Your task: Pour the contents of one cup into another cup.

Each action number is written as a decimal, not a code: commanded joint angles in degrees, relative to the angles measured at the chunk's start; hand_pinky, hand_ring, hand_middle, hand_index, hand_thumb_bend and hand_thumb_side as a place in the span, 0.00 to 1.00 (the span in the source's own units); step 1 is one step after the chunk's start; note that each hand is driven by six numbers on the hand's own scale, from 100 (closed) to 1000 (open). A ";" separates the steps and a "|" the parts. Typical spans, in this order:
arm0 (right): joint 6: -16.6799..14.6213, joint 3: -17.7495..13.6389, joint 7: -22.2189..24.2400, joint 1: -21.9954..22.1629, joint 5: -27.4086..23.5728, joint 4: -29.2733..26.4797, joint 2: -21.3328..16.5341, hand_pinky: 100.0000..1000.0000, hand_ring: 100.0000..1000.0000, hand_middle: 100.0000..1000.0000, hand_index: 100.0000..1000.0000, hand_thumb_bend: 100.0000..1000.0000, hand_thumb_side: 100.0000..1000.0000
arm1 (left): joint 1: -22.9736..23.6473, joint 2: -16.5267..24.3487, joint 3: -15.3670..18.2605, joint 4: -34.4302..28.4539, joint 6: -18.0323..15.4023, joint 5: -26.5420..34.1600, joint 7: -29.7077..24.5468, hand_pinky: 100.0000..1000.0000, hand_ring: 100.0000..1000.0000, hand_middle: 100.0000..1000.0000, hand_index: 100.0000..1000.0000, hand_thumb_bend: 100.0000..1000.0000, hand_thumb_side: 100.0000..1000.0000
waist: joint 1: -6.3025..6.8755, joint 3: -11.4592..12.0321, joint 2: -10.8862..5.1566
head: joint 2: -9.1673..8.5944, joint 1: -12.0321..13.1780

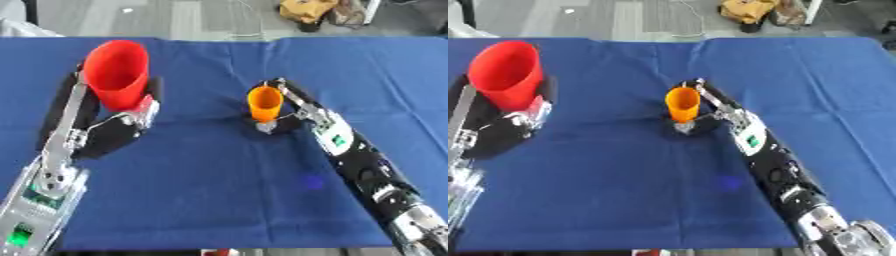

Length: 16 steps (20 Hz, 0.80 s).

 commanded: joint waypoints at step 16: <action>2.17 -1.01 -4.21 -0.53 -4.84 -1.55 -1.99 0.16 0.29 0.24 0.61 0.00 0.00 | -1.19 0.30 0.48 -2.18 0.05 0.62 -0.29 0.23 0.48 0.46 0.78 0.00 0.30 | 0.30 -0.63 -0.91 | -0.53 -0.03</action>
